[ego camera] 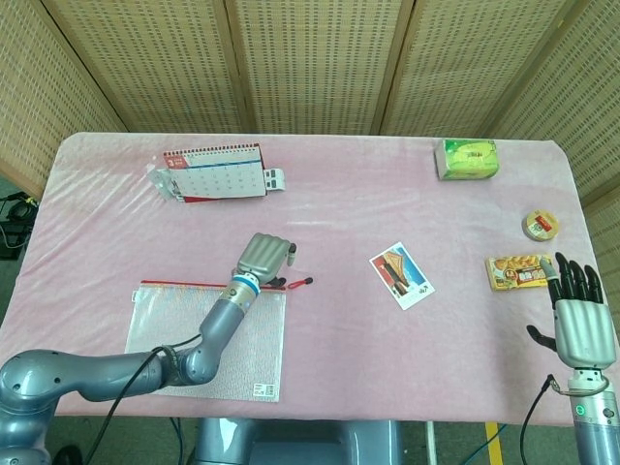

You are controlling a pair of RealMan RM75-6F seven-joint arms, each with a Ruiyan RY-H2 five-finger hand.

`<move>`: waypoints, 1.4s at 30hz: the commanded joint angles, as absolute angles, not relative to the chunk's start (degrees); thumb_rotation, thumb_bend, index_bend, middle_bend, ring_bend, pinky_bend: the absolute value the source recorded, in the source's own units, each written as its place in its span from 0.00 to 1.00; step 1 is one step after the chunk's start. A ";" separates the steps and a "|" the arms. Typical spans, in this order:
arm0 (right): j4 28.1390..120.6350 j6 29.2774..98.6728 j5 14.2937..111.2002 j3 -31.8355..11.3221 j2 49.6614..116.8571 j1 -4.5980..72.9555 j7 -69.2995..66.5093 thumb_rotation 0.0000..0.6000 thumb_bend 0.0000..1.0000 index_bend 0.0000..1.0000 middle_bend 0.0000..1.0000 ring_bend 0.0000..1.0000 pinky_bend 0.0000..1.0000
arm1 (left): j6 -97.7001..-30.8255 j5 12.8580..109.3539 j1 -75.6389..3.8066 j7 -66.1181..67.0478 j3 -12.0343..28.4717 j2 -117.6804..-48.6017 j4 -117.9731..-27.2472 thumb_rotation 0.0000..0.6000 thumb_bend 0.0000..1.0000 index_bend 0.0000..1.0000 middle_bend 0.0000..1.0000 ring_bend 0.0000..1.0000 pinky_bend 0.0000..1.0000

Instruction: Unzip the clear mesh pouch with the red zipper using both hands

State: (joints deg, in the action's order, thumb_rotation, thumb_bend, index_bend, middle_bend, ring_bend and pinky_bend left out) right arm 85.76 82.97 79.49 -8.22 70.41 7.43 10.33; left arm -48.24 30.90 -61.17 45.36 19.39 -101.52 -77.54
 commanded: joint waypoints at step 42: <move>84.88 81.57 77.72 -8.39 69.76 7.92 7.97 1.00 0.00 0.12 0.00 0.00 0.00 | -44.40 24.49 -68.15 41.07 15.81 -112.00 -61.04 1.00 0.41 0.60 0.99 0.93 1.00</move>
